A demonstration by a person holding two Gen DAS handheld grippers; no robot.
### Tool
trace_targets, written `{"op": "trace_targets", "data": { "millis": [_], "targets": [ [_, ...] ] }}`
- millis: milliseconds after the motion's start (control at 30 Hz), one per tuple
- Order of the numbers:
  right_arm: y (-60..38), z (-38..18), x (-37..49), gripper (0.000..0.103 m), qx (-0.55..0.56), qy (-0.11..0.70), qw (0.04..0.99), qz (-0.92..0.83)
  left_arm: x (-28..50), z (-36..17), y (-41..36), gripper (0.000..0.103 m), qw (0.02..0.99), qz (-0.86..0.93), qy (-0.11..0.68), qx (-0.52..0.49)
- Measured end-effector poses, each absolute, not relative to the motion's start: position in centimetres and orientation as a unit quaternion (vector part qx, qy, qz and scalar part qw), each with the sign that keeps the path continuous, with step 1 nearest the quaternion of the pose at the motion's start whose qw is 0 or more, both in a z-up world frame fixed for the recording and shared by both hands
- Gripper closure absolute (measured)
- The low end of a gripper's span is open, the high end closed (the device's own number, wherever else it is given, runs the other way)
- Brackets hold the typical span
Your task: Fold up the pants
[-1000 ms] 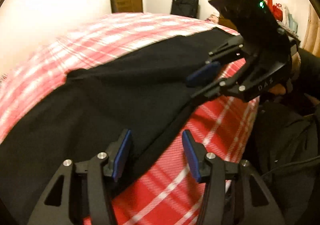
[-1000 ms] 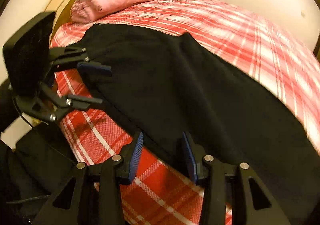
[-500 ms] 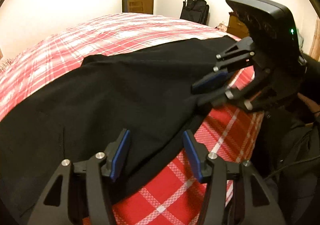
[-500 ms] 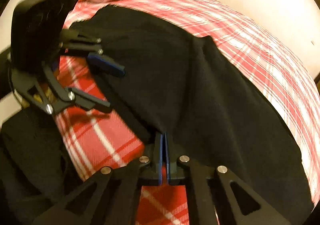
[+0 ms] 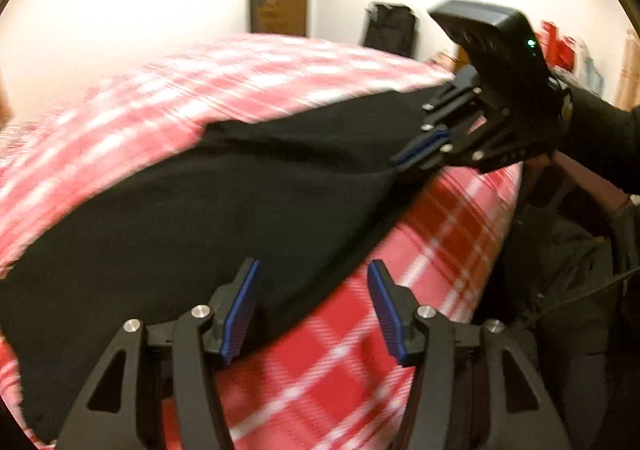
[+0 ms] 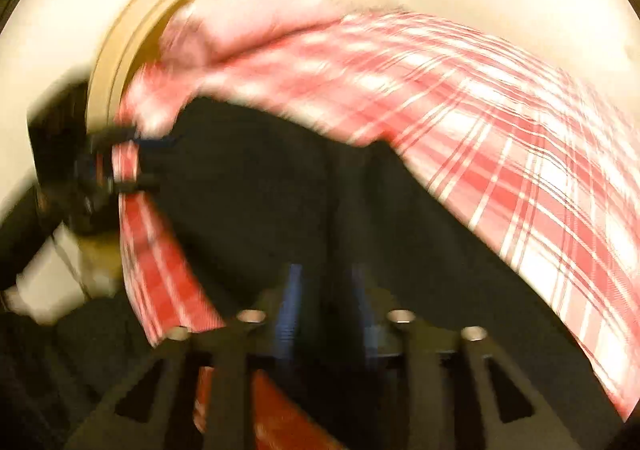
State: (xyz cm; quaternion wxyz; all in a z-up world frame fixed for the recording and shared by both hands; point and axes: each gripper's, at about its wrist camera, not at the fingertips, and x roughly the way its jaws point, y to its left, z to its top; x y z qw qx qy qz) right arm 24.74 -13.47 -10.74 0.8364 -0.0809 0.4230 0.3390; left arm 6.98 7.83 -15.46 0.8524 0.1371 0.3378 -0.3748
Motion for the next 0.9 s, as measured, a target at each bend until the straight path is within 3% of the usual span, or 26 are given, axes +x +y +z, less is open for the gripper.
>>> {"op": "trace_targets", "data": {
  "millis": [100, 300, 400, 500, 800, 867, 900],
  "targets": [
    [-13.6, -10.2, 29.2, 0.061, 0.009, 0.426, 0.834, 0.349, 8.3, -14.0, 11.2, 0.044, 0.884, -0.323, 0.314, 0.123],
    [-9.7, -12.5, 36.2, 0.063, 0.030, 0.473, 0.831, 0.290, 12.5, -15.4, 18.2, 0.039, 0.913, -0.214, 0.341, 0.070],
    [-7.8, -15.6, 39.0, 0.094, -0.001, 0.513, 0.827, 0.230, 12.8, -17.1, 19.7, 0.039, 0.912, -0.183, 0.360, 0.074],
    [-8.6, -17.1, 40.3, 0.097, 0.010, 0.521, 0.830, 0.199, 12.3, -17.4, 20.0, 0.039, 0.913, -0.184, 0.357, 0.072],
    [-10.2, -13.7, 35.4, 0.091, -0.033, 0.493, 0.838, 0.231, 12.9, -17.4, 19.8, 0.037, 0.911, -0.190, 0.356, 0.085],
    [-10.1, -12.6, 32.3, 0.080, -0.062, 0.478, 0.840, 0.250, 12.9, -17.2, 19.6, 0.037, 0.909, -0.185, 0.361, 0.090],
    [-10.0, -12.3, 30.6, 0.069, -0.079, 0.469, 0.841, 0.260, 12.9, -17.2, 19.4, 0.036, 0.909, -0.181, 0.365, 0.093]
  ]
}}
